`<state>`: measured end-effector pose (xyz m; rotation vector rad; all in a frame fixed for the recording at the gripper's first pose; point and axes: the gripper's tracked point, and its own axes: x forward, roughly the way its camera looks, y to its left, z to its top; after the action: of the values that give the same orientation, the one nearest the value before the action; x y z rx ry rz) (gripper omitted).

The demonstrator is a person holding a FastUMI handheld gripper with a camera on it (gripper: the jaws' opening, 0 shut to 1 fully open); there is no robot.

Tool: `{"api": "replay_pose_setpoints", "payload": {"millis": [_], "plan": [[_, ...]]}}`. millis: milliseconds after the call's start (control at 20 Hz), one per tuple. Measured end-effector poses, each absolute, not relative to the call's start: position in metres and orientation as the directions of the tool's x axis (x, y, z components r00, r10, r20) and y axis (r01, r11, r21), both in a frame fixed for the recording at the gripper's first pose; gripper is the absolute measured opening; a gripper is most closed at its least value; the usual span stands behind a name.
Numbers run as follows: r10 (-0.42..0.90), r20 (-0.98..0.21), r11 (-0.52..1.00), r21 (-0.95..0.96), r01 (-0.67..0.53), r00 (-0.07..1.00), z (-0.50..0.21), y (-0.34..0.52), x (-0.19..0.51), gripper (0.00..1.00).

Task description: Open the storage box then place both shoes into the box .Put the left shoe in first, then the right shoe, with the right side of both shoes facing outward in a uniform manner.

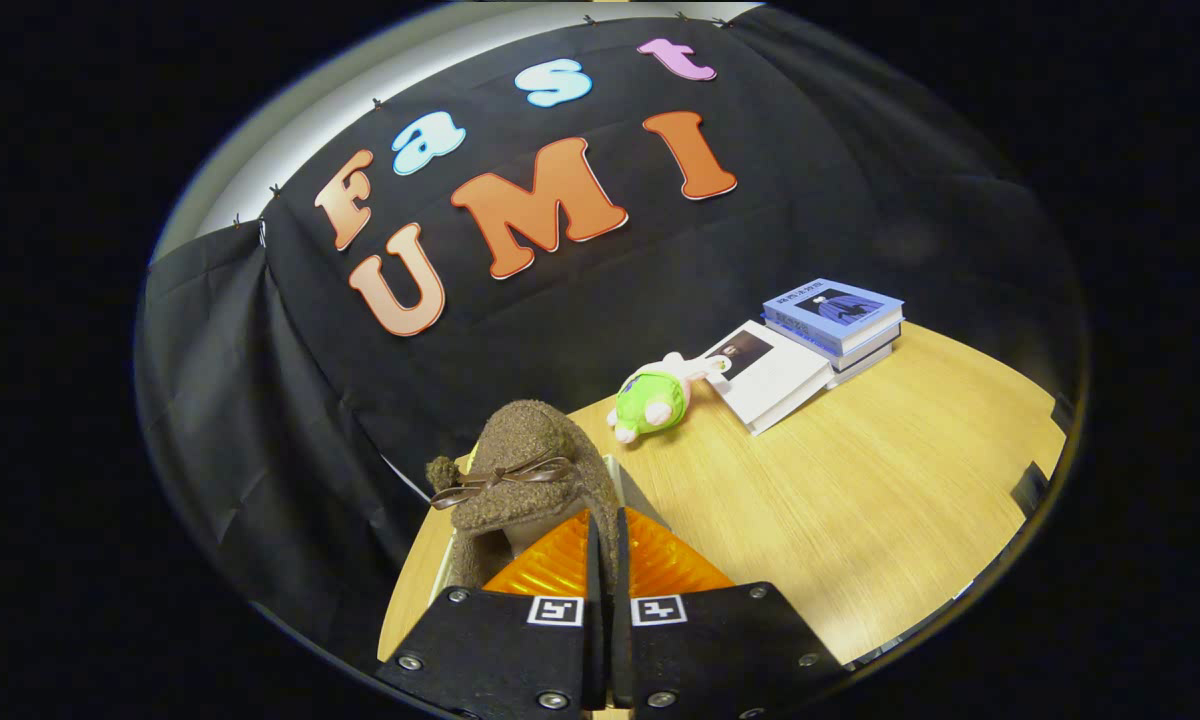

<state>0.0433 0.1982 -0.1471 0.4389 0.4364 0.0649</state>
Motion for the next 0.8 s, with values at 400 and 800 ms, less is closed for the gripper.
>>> {"api": "replay_pose_setpoints", "payload": {"millis": [400, 800], "plan": [[0.129, -0.461, 0.935, 0.351, 0.047, 0.878, -0.183, 0.223, 0.049, 0.03], [0.107, -0.418, 0.95, 0.311, 0.031, 0.902, -0.164, 0.22, 0.048, 0.41]]}}
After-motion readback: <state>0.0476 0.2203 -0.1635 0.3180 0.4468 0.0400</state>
